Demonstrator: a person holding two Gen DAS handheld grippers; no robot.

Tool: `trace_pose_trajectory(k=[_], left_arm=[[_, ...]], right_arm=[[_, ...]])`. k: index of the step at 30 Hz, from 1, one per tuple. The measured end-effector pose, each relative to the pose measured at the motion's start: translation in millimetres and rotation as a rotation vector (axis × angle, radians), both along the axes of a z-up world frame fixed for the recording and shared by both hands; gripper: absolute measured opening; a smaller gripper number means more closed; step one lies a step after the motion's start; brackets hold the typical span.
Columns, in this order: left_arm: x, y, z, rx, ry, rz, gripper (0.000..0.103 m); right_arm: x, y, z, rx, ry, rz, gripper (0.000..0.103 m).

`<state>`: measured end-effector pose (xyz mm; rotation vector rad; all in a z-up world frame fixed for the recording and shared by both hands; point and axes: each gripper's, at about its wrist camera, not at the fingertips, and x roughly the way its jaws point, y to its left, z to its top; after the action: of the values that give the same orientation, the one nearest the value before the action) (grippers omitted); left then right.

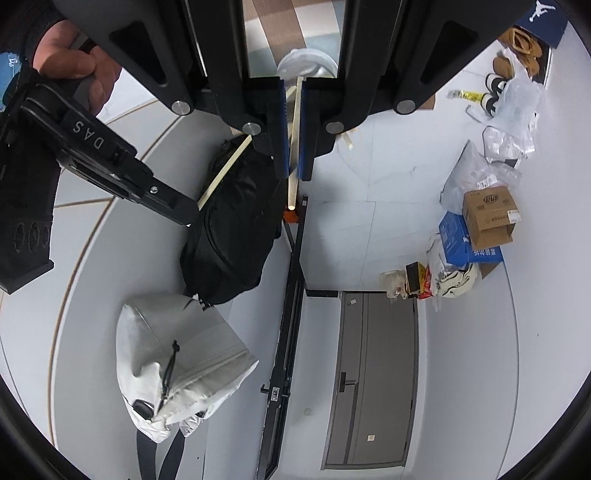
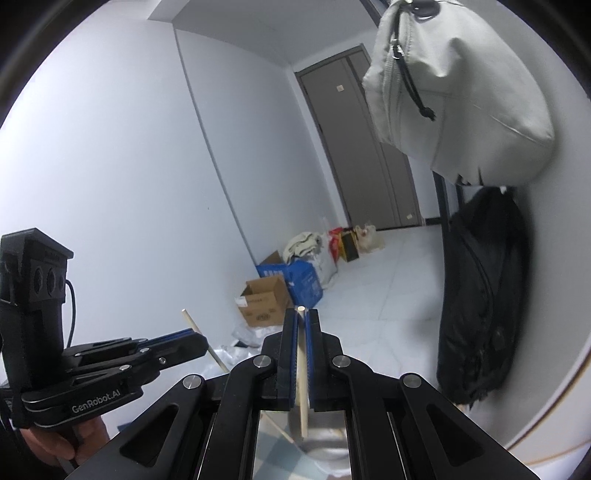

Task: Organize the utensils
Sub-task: 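Carry both held chopsticks up over the utensil holder opening, then open both tools to drop the chopsticks into the holder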

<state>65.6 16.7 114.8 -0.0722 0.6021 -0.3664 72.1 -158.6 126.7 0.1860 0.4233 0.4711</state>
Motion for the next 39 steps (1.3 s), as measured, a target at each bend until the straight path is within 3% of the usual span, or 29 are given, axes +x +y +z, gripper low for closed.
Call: trace_pose_trajectory(k=[14, 24, 31, 35, 39], left_arm=[[52, 2, -22, 0.01, 0.007, 0.012, 0.001], [75, -1, -47, 0.0, 0.062, 0.016, 0.001], [83, -5, -61, -0.019, 0.099, -0.041, 0.001], [82, -12, -71, 0.016, 0.102, -0.081, 0.001], [87, -14, -86, 0.028, 0.16, -0.114, 0.001]], right_arm=[[58, 10, -19, -0.059, 0.017, -0.026, 0.003], [80, 20, -37, -0.095, 0.033, -0.012, 0.003], [86, 23, -58, -0.094, 0.077, 0.013, 0.003], [85, 26, -73, -0.104, 0.105, 0.031, 0.003], [84, 29, -87, -0.124, 0.125, 0.04, 0.003]])
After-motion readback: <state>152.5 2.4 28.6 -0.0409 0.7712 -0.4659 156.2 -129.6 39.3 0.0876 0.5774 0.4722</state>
